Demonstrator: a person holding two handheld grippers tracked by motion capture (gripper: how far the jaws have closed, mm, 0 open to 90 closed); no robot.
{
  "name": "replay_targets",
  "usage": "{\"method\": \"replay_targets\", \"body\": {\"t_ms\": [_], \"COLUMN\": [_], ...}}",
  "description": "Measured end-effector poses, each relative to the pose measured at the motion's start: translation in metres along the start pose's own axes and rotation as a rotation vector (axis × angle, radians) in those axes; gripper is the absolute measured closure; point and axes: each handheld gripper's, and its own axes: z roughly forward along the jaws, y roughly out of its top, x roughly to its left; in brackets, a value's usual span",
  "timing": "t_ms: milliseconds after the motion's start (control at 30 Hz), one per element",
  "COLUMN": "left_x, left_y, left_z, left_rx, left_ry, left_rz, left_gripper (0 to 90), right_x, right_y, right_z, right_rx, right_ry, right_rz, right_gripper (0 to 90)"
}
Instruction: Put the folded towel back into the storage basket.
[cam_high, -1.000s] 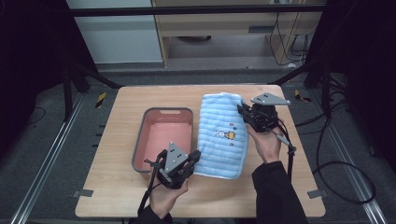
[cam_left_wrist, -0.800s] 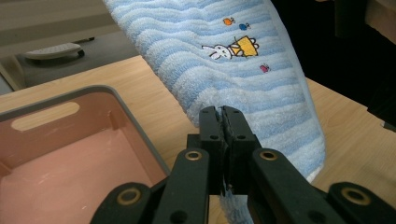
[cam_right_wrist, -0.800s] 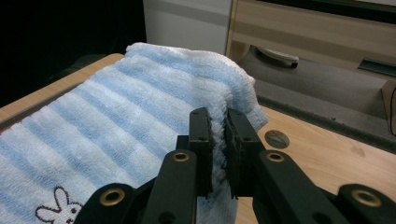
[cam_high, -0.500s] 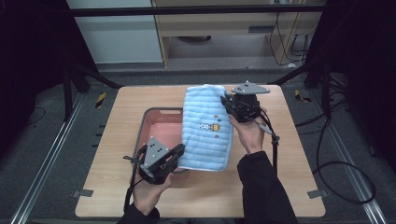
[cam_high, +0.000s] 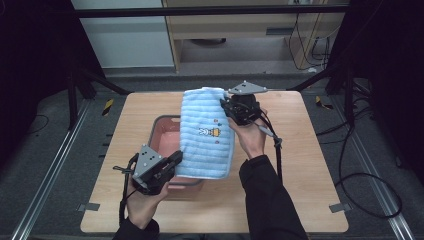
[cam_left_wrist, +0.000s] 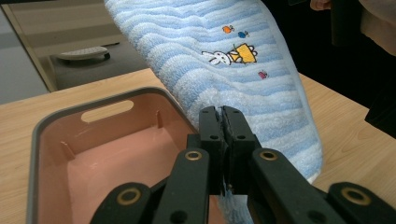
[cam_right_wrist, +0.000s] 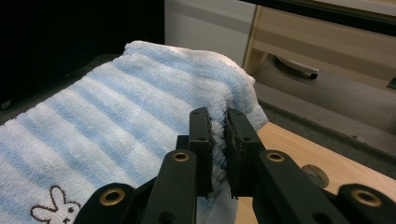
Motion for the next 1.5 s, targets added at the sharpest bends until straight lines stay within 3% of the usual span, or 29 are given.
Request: {"method": "replay_targets", "body": {"t_ms": [733,1167,1500], "left_x": [0.042,0.058,0.065], "left_y": [-0.012,-0.024,-0.038], "left_z": [-0.017,-0.013,-0.001], "left_rx": [0.017,0.053,0.103], "left_ry": [0.092,0.108,0.12], "left_rz": [-0.036,-0.06,-0.07], "left_gripper": [87.2,87.2,87.2], "right_x": [0.033,0.047,0.05], "right_y": [0.012,0.007,-0.008], "right_z": [0.046,0.072,0.091], "right_rx": [0.014,0.043,0.073], "right_ry": [0.062,0.08,0.088], "right_rz": [-0.01,-0.014,-0.009], "right_gripper": [82.1,82.1,82.1]}}
